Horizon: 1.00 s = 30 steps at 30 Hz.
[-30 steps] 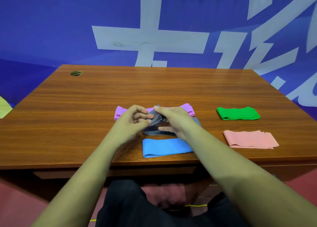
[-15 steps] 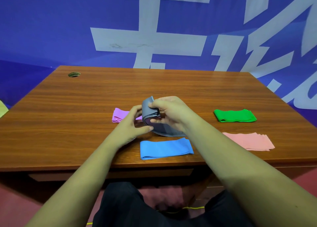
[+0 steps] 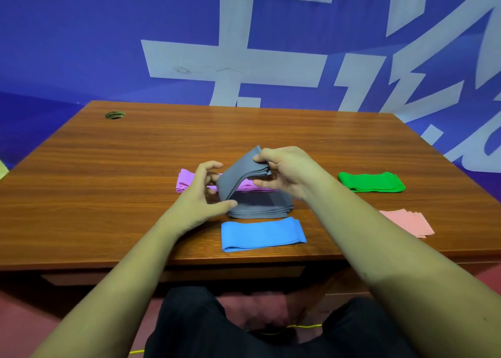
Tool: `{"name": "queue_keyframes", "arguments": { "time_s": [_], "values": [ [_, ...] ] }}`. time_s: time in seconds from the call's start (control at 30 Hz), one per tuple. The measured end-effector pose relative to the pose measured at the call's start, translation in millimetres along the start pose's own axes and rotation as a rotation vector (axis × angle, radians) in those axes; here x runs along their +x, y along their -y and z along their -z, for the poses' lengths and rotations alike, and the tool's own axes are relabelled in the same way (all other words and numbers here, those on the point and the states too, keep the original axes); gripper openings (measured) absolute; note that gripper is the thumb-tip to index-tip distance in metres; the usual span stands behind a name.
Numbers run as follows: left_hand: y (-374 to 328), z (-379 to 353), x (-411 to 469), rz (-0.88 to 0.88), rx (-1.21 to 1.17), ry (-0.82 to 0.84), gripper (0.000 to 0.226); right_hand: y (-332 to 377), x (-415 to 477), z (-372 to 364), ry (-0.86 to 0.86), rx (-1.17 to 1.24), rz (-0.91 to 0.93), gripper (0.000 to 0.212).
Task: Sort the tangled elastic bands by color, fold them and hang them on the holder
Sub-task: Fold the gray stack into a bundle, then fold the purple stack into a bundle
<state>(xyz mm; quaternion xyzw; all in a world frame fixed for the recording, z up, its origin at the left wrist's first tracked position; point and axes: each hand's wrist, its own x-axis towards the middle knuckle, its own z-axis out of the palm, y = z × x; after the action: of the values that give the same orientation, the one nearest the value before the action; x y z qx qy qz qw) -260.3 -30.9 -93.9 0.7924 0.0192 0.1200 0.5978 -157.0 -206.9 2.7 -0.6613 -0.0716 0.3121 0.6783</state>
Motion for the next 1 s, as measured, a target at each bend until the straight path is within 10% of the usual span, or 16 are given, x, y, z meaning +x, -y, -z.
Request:
{"name": "queue_keyframes", "arguments": {
  "time_s": [0.6,1.0],
  "values": [
    [26.9,1.7,-4.2,-0.079,0.321,-0.007,0.053,-63.5,14.1,36.2,-0.298,-0.765,0.1,0.02],
    [33.1,0.4,-3.3,-0.085,0.368,0.026,0.047,-78.4,16.4,50.0,-0.387,-0.854,0.217,0.011]
  ]
}}
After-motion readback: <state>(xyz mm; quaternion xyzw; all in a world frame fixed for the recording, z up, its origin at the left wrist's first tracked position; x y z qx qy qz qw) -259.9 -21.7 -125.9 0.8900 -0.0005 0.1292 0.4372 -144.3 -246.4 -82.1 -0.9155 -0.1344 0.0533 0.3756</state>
